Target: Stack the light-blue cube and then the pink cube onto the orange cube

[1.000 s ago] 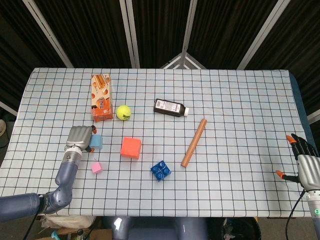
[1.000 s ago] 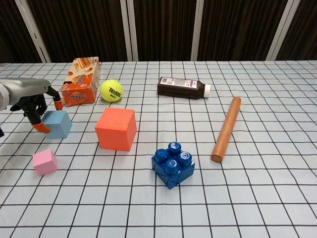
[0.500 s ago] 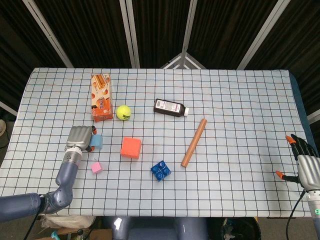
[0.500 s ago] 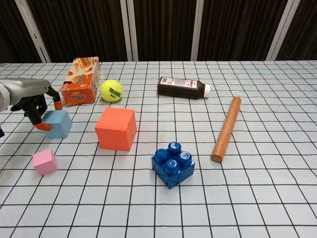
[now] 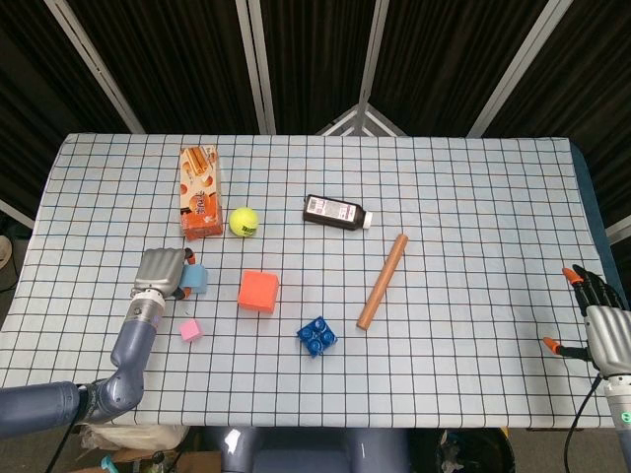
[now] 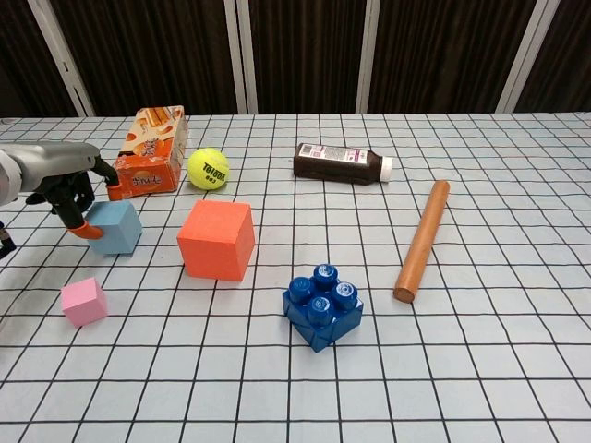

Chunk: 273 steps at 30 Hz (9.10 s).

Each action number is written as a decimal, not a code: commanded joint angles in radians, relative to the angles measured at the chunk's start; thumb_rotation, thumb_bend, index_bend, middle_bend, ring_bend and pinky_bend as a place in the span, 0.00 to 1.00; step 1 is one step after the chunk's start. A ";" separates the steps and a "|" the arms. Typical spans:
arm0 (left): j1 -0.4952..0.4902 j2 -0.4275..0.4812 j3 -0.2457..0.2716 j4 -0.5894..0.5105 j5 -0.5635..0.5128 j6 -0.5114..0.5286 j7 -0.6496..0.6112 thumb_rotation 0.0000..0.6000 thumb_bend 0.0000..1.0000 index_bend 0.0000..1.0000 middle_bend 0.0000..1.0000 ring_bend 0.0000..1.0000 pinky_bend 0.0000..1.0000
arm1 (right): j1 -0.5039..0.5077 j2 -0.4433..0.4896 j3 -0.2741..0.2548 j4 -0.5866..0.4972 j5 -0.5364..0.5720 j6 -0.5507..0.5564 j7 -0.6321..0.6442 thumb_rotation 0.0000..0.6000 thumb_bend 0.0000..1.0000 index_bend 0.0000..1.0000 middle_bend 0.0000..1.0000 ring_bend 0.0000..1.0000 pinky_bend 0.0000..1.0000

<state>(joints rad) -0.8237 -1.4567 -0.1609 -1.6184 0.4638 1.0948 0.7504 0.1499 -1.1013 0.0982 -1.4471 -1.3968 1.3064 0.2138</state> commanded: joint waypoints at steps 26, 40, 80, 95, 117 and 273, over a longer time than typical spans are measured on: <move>-0.215 0.049 -0.135 -0.378 -0.191 0.228 0.262 1.00 0.32 0.39 0.80 0.71 0.82 | -0.012 0.014 -0.002 0.008 -0.014 0.021 0.058 1.00 0.07 0.00 0.04 0.03 0.12; -0.315 -0.089 -0.187 -0.393 -0.320 0.422 0.342 1.00 0.32 0.40 0.80 0.72 0.83 | -0.020 0.020 -0.003 0.031 -0.021 0.030 0.121 1.00 0.07 0.00 0.04 0.03 0.12; -0.320 -0.146 -0.189 -0.295 -0.334 0.395 0.368 1.00 0.32 0.39 0.80 0.72 0.83 | -0.021 0.023 -0.002 0.042 -0.016 0.022 0.144 1.00 0.07 0.00 0.04 0.03 0.12; -0.321 -0.130 -0.173 -0.315 -0.312 0.381 0.382 1.00 0.27 0.33 0.79 0.71 0.83 | -0.020 0.029 -0.002 0.035 -0.010 0.010 0.147 1.00 0.07 0.00 0.04 0.03 0.12; -0.097 0.166 0.001 -0.640 -0.081 0.509 0.240 1.00 0.23 0.24 0.77 0.70 0.82 | -0.021 0.034 -0.001 0.023 -0.006 0.007 0.140 1.00 0.07 0.00 0.04 0.03 0.12; 0.415 -0.309 0.107 -0.120 0.453 0.457 0.271 1.00 0.26 0.36 0.81 0.78 0.90 | 0.011 0.056 -0.026 0.048 -0.008 -0.092 0.243 1.00 0.07 0.00 0.04 0.03 0.12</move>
<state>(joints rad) -0.4092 -1.7651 -0.0531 -1.7399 0.9173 1.5531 1.0221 0.1609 -1.0450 0.0718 -1.3985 -1.4050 1.2144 0.4567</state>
